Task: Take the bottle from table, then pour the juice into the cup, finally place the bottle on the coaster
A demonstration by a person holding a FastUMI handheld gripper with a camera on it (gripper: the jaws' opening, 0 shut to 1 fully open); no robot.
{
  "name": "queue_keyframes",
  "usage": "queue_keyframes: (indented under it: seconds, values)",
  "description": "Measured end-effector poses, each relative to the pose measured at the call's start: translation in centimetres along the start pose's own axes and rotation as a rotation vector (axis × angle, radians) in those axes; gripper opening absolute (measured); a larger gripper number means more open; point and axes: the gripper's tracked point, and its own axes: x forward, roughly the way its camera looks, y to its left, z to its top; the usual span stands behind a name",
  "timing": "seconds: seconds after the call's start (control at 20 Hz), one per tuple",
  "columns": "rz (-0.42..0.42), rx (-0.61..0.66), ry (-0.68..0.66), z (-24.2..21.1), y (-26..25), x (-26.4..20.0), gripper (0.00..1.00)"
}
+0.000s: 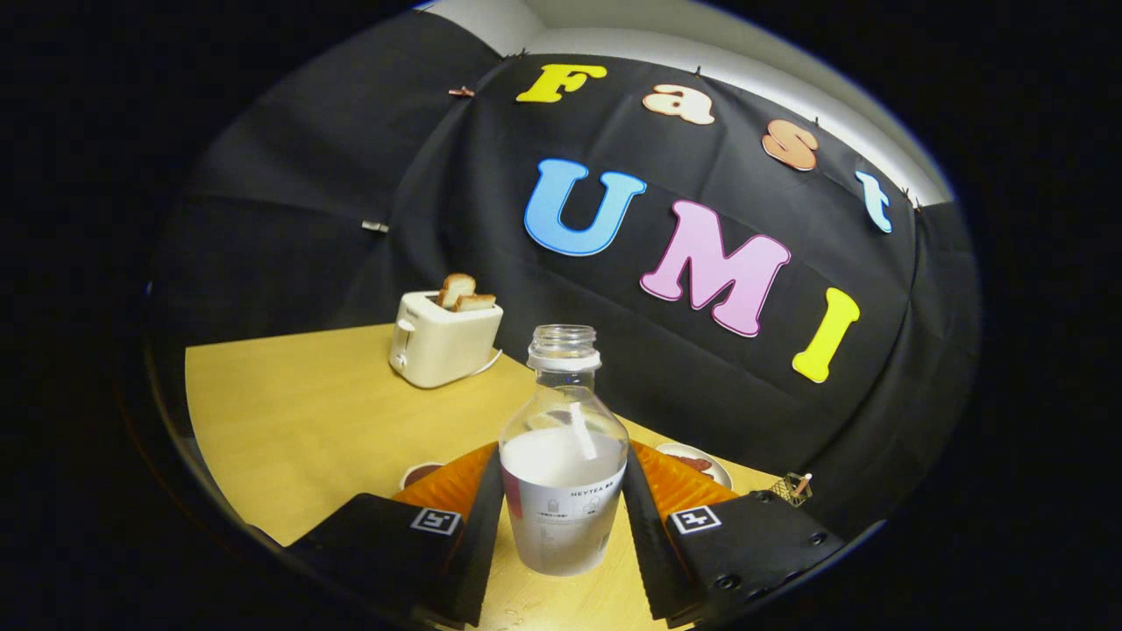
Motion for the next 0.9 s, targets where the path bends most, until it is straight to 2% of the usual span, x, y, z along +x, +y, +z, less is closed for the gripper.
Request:
queue_keyframes:
  seconds: [0.15, 0.35, 0.5, 0.65, 0.9]
  values:
    - [0.037, 0.118, -0.073, 2.2, -0.1, 0.2, 0.72]
    - [-0.010, 0.148, -0.140, 3.5, -3.6, 1.7, 0.71]
    - [0.007, 0.234, -0.186, 4.6, -4.6, 4.1, 0.71]
    - [-0.015, 0.304, -0.196, 3.8, -6.3, 6.6, 0.72]
    - [-0.052, 0.310, -0.159, -0.4, -7.0, 10.6, 0.72]
